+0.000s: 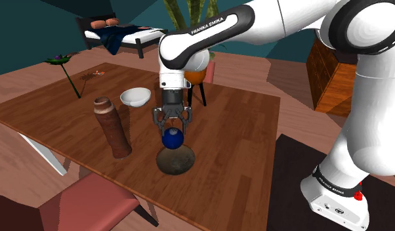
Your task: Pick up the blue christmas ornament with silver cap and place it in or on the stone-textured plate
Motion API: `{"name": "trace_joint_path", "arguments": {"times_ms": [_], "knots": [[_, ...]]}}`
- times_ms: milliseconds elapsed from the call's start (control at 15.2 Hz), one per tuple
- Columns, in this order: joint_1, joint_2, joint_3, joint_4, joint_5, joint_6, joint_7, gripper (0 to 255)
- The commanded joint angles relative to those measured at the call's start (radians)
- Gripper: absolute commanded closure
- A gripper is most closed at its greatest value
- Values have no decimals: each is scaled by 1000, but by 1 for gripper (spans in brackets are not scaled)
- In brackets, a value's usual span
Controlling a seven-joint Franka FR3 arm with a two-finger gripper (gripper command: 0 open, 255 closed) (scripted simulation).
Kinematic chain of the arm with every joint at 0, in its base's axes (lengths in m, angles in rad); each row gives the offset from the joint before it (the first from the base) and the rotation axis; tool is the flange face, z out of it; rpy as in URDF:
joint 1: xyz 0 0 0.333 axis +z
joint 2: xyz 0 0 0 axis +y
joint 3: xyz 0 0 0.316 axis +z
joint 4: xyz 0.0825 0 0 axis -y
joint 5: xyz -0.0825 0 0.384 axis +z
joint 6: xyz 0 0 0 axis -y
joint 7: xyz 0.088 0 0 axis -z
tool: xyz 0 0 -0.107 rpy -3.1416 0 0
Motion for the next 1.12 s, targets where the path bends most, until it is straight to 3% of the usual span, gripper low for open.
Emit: {"name": "trace_joint_path", "arguments": {"times_ms": [0,1056], "knots": [[1,11,0,-11,0,21,-8,255],[13,106,-4,-75,3,169,-65,255]]}}
